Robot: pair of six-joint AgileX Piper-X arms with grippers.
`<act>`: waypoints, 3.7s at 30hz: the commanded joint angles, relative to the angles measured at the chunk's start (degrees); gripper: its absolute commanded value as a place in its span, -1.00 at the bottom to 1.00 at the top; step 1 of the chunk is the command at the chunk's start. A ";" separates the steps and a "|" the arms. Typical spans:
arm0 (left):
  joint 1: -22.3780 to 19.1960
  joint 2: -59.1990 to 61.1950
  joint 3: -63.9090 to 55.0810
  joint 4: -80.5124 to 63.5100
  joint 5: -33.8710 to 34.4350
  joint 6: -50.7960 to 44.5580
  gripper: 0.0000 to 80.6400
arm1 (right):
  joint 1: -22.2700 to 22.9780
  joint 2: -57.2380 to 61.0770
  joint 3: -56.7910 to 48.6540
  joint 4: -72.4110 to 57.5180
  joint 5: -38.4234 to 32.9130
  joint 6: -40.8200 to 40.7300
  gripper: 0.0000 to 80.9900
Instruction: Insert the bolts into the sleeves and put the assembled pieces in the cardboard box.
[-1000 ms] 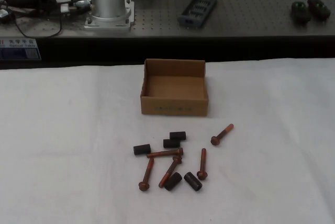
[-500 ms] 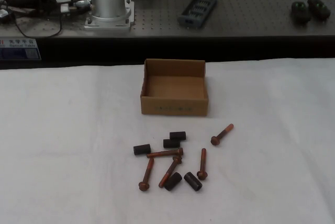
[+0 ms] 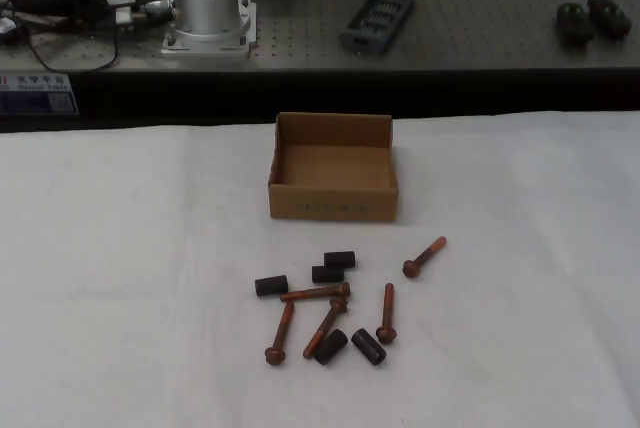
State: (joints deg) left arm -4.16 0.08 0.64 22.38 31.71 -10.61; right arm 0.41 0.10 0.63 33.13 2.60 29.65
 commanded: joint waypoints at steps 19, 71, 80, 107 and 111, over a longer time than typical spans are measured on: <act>0.13 -0.08 -0.64 -2.82 -9.36 -21.36 -0.07 | -0.28 1.67 -0.63 -7.89 -16.91 1.14 -0.34; 0.13 -0.08 -0.64 -3.08 -16.45 -23.66 -0.07 | 24.45 100.64 -57.71 -22.48 -17.65 -116.09 -0.34; 0.13 -0.08 -0.64 -3.21 -16.44 -23.66 -0.07 | 24.43 103.95 -57.71 -23.22 -17.53 -117.56 -0.34; 0.13 -0.08 -0.64 -3.21 -16.44 -23.66 -0.07 | 25.75 108.88 -57.71 -21.14 -17.10 -118.39 -0.34; 0.13 -0.08 -0.64 -3.21 -16.44 -23.66 -0.07 | 25.75 109.56 -57.82 -21.14 -16.09 -119.94 -0.34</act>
State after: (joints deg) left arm -4.16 0.00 0.64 20.35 15.62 -33.80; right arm 26.04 108.12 -56.82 11.95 -14.15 -89.24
